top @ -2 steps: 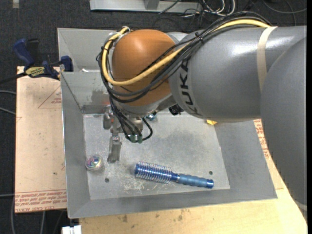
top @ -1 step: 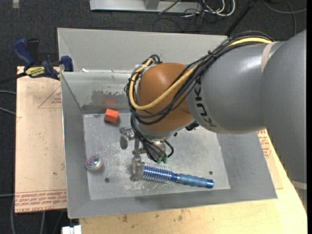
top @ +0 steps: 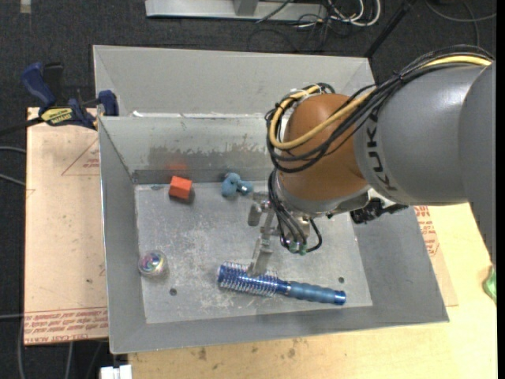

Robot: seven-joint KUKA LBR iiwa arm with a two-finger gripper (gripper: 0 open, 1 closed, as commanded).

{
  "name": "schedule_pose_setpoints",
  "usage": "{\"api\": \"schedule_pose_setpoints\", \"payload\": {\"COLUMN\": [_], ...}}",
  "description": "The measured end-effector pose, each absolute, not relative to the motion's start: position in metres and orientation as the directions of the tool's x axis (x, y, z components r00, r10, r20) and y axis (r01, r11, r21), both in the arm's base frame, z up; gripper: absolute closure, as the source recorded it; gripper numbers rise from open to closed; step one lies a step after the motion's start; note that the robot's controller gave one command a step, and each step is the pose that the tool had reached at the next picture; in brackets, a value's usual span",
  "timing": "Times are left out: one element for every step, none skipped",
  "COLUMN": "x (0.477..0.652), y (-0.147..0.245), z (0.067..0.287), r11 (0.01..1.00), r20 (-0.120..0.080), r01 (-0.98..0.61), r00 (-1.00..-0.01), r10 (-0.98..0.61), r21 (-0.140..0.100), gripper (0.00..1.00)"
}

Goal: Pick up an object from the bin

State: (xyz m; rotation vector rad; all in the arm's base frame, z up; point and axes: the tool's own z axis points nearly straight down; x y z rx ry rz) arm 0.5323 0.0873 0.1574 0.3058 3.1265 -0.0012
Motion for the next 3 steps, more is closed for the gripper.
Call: {"api": "schedule_pose_setpoints", "payload": {"x": [0.501,0.502,0.503], "y": [0.089,0.089,0.119], "z": [0.069,0.071,0.264], "r11": [0.999,0.999,1.000], "r20": [0.007,0.002,-0.010], "r01": [0.041,0.042,0.016], "r00": [-0.999,-0.999,-1.000], "r10": [0.041,0.042,0.016], "r21": [0.000,0.001,0.004], "gripper": [0.00,1.00,1.00]}}
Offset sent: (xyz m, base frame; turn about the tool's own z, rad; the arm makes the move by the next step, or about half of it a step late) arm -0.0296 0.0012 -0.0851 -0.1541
